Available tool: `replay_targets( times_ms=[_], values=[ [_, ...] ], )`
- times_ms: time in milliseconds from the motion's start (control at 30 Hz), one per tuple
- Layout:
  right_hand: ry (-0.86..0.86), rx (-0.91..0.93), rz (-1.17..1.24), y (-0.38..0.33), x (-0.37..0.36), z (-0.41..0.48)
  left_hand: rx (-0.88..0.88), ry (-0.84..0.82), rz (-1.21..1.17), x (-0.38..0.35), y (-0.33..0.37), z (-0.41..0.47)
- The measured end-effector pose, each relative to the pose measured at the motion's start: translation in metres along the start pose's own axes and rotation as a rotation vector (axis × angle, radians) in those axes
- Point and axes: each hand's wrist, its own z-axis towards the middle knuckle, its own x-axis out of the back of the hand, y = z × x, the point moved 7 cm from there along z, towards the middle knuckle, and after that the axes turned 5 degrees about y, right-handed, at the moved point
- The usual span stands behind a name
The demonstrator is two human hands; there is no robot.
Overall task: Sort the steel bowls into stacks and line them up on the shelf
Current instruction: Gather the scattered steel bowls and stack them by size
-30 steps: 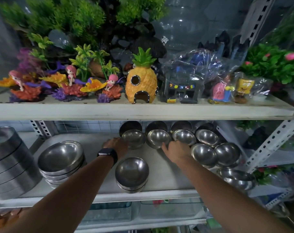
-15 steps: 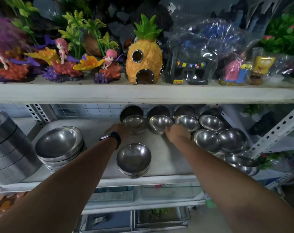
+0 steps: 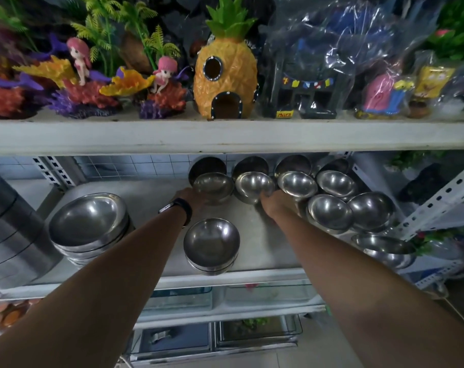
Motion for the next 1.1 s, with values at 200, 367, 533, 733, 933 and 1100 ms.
replay_targets(
  times_ms=[200, 367, 533, 733, 933, 1100],
  values=[
    [-0.042, -0.064, 0.178, -0.002, -0.011, 0.002, 0.006, -0.002, 0.033, -0.008, -0.001, 0.002],
    [-0.081, -0.217, 0.558, 0.003, -0.016, -0.009, 0.026, 0.052, -0.085, -0.003, -0.016, 0.003],
    [-0.085, -0.174, 0.773, 0.002, -0.015, -0.015, 0.058, 0.101, -0.257, 0.005, -0.029, 0.003],
    [-0.092, -0.137, 0.902, 0.007, -0.005, -0.026, 0.003, 0.187, -0.408, 0.022, -0.029, -0.017],
    [-0.072, -0.067, 0.922, 0.002, 0.020, -0.050, -0.010, 0.212, -0.443, 0.034, -0.023, -0.039],
    [-0.034, -0.060, 0.906, 0.002, 0.043, -0.062, -0.038, 0.226, -0.505, 0.042, -0.020, -0.055]
  ],
)
